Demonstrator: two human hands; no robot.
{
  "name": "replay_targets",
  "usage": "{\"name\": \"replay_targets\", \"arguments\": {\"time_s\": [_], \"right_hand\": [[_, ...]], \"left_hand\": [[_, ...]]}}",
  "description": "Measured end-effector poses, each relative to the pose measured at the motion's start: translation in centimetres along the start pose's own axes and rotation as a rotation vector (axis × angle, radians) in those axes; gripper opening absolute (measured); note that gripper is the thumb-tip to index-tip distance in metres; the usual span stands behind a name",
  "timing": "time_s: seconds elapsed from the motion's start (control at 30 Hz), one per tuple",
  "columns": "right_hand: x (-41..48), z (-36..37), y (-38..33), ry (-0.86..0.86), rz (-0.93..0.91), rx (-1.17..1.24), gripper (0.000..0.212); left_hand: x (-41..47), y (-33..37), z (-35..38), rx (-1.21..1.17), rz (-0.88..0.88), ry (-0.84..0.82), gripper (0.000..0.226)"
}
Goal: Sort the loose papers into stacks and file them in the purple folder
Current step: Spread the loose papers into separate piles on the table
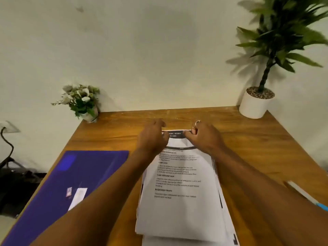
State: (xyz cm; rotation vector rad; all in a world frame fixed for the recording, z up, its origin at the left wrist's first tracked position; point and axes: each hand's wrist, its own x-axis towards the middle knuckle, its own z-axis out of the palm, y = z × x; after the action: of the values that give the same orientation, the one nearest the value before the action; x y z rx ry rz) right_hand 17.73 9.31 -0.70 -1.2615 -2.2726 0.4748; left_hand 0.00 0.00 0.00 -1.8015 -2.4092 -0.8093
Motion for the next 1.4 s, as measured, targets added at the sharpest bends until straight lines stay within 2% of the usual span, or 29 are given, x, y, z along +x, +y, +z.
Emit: {"name": "replay_targets", "arguments": {"time_s": [0.07,0.1,0.23,0.4,0.5,0.6,0.83,1.03,1.4], "right_hand": [[-2.4,-0.3,-0.2,-0.047,0.058,-0.051,0.031],[-3.7,-0.1,0.1,-0.073,0.071,-0.095,0.036],[-8.7,0.5,0.7,-0.116,0.146,-0.135,0.076],[-12.9,1.5,2.2,-0.042,0.223,0.177,0.082],[-14.4,1.5,2.9,0.056,0.236,0.360,0.080],[-14.6,1.3,3.1,0.096,0.236,0.408,0.080],[-14.6,1.2,2.9,0.119,0.234,0.581,0.063],[-14.8,1.1,3.1,0.158,0.267,0.580,0.014],[-14.5,1.3,3.7,0.239,0.266,0.566,0.007]], "left_hand": [[-2.2,0.5,-0.3,-0.018,-0.136,-0.151,0.055],[-3.5,0.6,-0.2,-0.029,-0.177,-0.196,0.064],[-8.3,1.4,0.3,-0.079,-0.273,-0.275,0.080],[-13.3,2.0,1.5,-0.014,-0.301,-0.238,0.086],[-16.4,1.9,2.6,-0.035,-0.298,-0.126,0.078],[-18.2,2.0,3.0,-0.035,-0.293,0.003,0.075],[-18.6,1.9,3.1,-0.106,-0.291,0.086,0.067],[-18.8,1.6,3.2,-0.169,-0.296,0.150,0.060],[-18.5,0.6,3.4,-0.397,-0.395,0.197,0.052]]}}
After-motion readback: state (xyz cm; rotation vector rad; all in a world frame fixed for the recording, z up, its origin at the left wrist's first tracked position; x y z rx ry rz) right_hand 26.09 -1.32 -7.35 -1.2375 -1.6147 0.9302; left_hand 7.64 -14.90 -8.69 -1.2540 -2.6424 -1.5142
